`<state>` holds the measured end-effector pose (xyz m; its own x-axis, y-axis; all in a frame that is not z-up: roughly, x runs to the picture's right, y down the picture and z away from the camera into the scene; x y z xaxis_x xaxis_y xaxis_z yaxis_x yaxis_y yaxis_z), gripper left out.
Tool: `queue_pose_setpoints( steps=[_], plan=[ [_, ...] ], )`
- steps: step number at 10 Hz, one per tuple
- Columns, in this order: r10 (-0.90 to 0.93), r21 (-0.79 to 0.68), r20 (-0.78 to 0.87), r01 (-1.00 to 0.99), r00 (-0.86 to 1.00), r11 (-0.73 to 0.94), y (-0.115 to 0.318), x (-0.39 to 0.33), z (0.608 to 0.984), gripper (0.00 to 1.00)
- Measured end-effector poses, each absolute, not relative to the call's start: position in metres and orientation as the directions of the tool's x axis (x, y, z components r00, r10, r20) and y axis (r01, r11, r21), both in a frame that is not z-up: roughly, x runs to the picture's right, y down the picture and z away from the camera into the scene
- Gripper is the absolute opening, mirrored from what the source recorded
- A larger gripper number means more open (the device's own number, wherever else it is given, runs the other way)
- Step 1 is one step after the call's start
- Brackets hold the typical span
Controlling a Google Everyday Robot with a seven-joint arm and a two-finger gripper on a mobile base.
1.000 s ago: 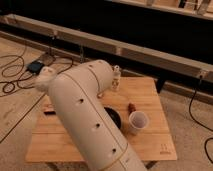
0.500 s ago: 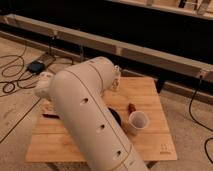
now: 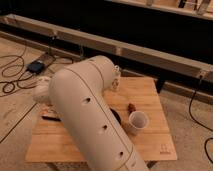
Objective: Push the eraser across the table
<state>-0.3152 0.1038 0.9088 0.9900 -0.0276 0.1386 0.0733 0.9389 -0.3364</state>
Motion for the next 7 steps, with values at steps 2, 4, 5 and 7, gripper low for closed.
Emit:
queue_pose_setpoints(
  steps=[2,4,5,7],
  plan=[
    [-0.035,-0.34,0.147,0.084,0.988,0.937,0.115,-0.319,0.898,0.8],
    [-0.042,-0.34,0.152,0.092,0.987,0.936,0.124,-0.321,0.887,0.8],
    [-0.042,-0.346,0.153,0.094,0.987,0.934,0.132,-0.321,0.88,0.8],
    [-0.051,-0.342,0.158,0.103,0.986,0.934,0.14,-0.323,0.869,0.8]
  ],
)
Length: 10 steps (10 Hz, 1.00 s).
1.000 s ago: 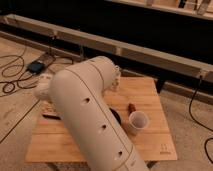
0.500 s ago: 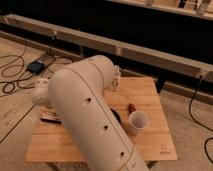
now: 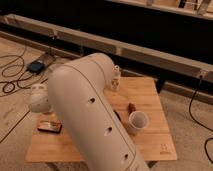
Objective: Push the eraser across the table
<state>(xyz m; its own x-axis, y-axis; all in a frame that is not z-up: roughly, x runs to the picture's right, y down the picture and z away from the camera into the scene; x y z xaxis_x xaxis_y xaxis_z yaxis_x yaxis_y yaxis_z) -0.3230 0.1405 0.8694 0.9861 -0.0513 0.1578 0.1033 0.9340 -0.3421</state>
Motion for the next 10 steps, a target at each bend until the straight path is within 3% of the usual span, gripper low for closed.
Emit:
queue_pose_setpoints(
  steps=[10],
  plan=[
    [-0.077,-0.349,0.156,0.129,0.985,0.928,0.204,-0.326,0.811,0.8]
  ],
)
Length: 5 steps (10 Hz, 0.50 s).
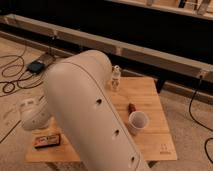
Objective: Push the eraser across the table
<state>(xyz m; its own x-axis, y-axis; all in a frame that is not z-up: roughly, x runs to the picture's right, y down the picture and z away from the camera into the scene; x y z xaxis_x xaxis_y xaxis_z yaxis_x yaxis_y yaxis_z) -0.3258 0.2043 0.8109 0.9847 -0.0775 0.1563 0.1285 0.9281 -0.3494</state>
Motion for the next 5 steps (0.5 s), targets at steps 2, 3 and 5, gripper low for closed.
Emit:
queue_pose_setpoints(
  steps=[2,3,5],
  plan=[
    [-0.082,-0.344,0.152,0.131,0.985,0.93,0.2129,-0.3251,0.8011,0.8],
    [-0.086,-0.338,0.152,0.134,0.985,0.932,0.2152,-0.3256,0.7965,0.8],
    [-0.088,-0.334,0.151,0.134,0.985,0.933,0.2143,-0.3252,0.7959,0.8]
  ],
)
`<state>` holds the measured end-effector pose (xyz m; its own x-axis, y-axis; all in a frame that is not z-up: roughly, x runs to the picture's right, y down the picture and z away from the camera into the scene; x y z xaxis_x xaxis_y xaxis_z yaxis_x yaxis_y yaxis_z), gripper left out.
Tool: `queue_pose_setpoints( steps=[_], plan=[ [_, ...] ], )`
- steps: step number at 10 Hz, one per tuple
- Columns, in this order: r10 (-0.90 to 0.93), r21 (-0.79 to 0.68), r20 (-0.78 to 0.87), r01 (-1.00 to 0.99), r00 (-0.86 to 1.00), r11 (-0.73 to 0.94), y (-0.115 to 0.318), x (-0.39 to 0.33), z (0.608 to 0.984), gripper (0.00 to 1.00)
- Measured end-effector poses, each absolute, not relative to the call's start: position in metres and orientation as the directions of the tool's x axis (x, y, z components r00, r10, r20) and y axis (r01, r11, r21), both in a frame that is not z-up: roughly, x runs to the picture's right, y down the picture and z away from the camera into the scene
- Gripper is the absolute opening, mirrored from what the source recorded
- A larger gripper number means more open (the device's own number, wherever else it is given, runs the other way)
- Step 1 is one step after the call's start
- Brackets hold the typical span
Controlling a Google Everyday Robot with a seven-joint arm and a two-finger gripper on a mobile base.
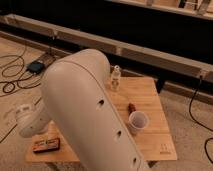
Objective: Push the eraser across the table
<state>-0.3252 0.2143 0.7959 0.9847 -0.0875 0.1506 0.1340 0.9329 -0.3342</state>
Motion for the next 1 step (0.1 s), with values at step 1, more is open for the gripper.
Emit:
queue_pose_setpoints(
  steps=[1],
  plan=[
    [-0.088,-0.334,0.151,0.134,0.985,0.933,0.2144,-0.3252,0.7959,0.8]
  ],
)
